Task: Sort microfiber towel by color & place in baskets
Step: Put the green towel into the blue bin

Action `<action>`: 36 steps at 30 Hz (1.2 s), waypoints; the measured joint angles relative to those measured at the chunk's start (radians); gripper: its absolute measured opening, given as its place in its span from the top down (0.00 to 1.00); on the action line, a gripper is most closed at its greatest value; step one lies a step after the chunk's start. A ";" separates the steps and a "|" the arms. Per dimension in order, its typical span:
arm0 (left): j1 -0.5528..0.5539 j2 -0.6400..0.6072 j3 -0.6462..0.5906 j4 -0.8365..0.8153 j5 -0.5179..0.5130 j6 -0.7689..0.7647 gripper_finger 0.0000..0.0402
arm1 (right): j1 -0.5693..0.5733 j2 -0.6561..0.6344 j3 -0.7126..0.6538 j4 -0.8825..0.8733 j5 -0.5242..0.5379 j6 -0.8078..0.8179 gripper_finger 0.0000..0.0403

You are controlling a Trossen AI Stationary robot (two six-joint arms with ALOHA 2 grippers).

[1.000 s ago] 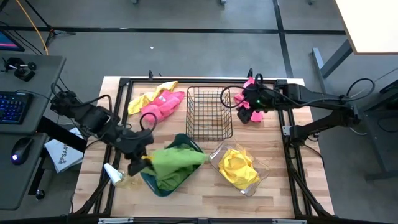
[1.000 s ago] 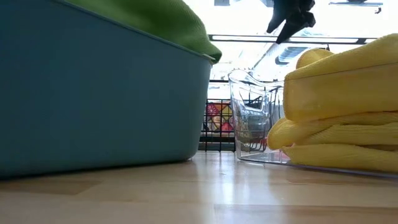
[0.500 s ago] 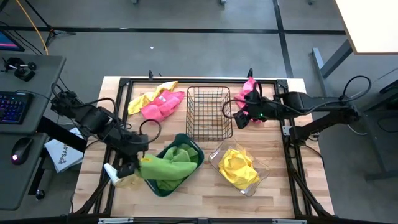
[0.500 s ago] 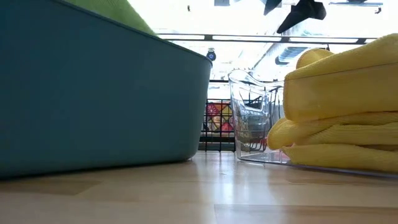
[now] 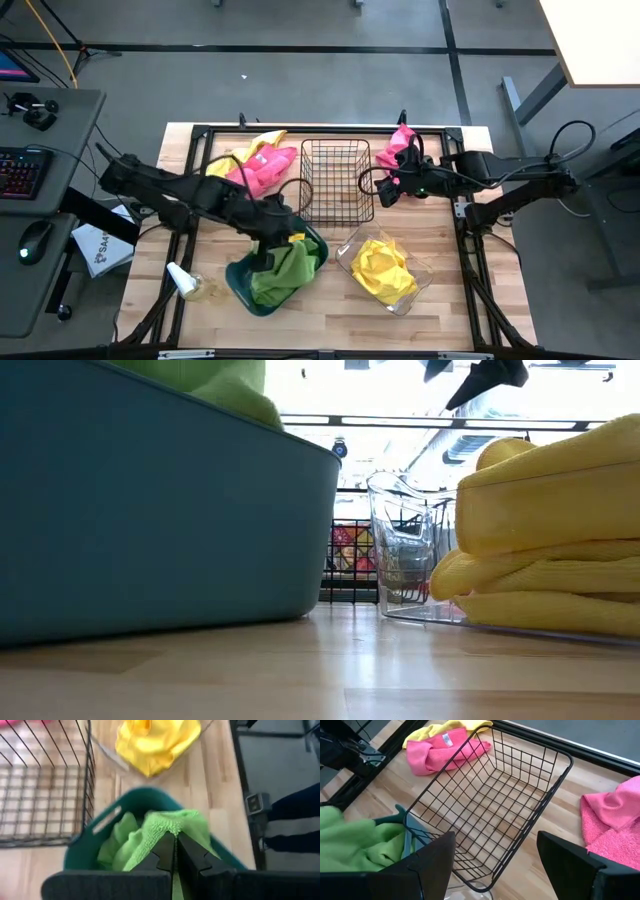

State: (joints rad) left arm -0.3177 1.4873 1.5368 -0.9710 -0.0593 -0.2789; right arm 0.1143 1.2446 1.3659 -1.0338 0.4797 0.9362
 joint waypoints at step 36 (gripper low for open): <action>-0.014 0.145 -0.623 0.579 0.129 0.282 1.00 | -0.010 0.000 -0.139 0.138 0.001 0.000 0.31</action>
State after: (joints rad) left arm -0.3321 1.6326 0.9134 -0.3922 0.0692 0.0033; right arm 0.1047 1.2446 1.2271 -0.8958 0.4805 0.9363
